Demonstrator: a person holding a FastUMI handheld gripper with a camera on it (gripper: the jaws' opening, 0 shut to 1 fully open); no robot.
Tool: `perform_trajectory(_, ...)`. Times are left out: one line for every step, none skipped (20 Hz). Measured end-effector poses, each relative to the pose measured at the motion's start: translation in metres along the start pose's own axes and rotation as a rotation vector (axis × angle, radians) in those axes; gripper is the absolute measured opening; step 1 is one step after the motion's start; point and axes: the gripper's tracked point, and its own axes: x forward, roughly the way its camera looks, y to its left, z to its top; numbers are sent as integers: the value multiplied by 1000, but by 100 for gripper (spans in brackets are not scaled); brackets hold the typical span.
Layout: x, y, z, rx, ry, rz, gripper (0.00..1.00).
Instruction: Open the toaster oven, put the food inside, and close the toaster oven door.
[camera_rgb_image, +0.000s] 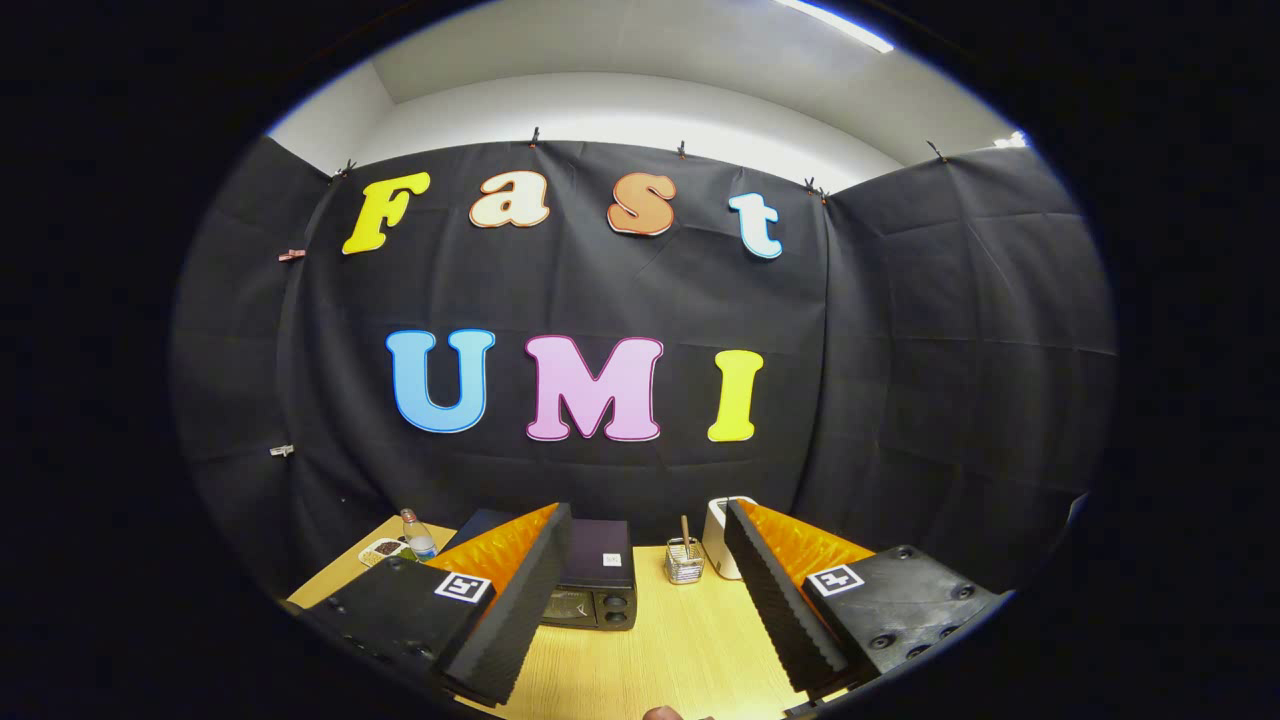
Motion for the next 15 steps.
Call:
perform_trajectory(1,1,1,-1,-2,0,99)
perform_trajectory(1,1,2,0,-4,1,99)
perform_trajectory(2,2,2,1,-4,3,99)
perform_trajectory(2,2,1,1,-4,4,99)
perform_trajectory(3,2,1,1,-1,6,99)
perform_trajectory(3,2,0,3,1,8,99)
perform_trajectory(3,2,-1,5,4,10,99)
perform_trajectory(3,2,-1,9,6,11,99)
perform_trajectory(3,2,-2,11,8,12,99)
perform_trajectory(2,1,-2,11,8,12,99)
perform_trajectory(2,1,-3,10,10,13,99)
perform_trajectory(1,1,-5,11,13,13,99)
perform_trajectory(0,1,-6,14,16,14,99)
perform_trajectory(-1,1,-6,17,18,14,99)
perform_trajectory(-2,0,-6,20,19,14,99)
